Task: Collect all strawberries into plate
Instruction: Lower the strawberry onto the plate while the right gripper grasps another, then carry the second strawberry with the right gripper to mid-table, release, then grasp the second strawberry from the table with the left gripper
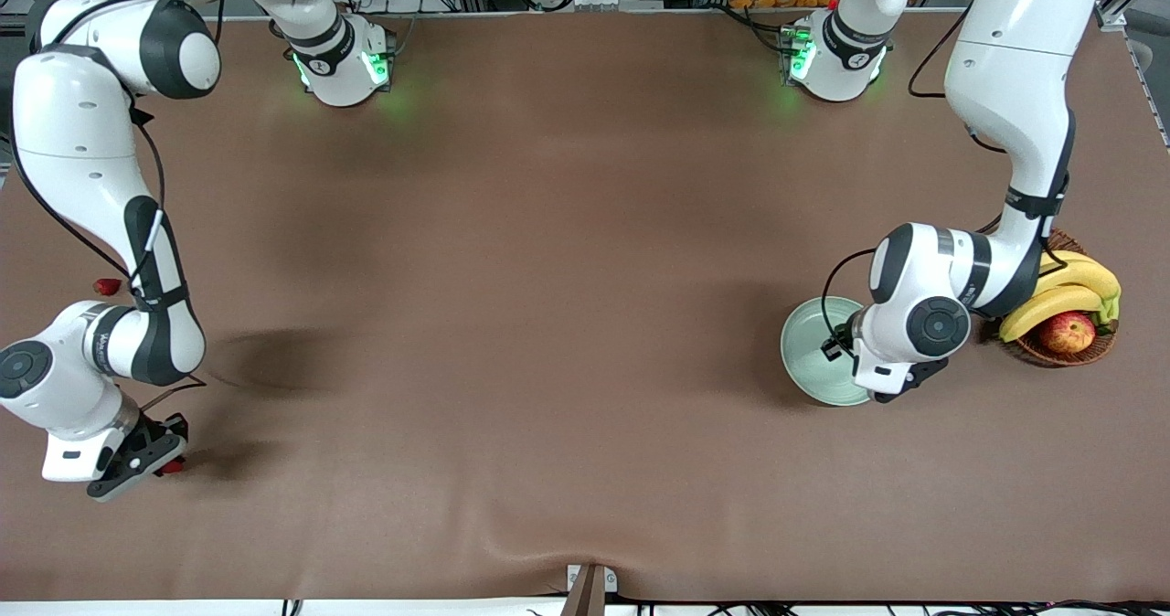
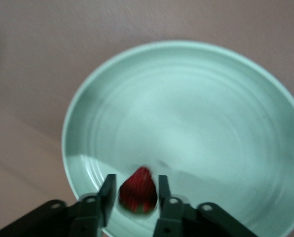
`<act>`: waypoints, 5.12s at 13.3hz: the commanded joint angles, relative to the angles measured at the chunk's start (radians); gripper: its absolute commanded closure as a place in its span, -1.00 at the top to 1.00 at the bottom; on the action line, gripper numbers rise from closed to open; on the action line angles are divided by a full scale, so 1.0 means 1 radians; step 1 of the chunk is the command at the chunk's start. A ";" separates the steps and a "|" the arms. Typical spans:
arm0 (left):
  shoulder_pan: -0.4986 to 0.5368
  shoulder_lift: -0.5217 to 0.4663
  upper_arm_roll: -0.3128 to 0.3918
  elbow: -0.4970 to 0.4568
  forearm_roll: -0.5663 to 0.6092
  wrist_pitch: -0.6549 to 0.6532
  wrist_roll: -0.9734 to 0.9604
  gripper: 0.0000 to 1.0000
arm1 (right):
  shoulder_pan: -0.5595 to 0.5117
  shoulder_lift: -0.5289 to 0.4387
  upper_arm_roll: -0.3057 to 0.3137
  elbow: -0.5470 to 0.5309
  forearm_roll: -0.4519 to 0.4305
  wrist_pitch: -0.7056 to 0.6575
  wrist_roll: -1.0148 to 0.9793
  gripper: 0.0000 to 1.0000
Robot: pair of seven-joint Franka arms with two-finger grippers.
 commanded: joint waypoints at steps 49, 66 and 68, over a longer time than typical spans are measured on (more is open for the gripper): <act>-0.463 0.344 -0.094 0.428 -0.121 0.297 -0.904 0.39 | -0.167 -0.576 0.150 -0.661 -0.013 -0.297 0.875 1.00; -0.200 -0.106 -0.099 0.043 0.021 -0.035 -0.540 -1.00 | -0.633 -0.298 0.150 -0.522 -0.209 -0.161 0.539 1.00; -0.146 -0.140 -0.100 -0.026 0.023 -0.035 -0.446 -1.00 | -0.631 -0.295 0.150 -0.525 -0.209 -0.162 0.537 1.00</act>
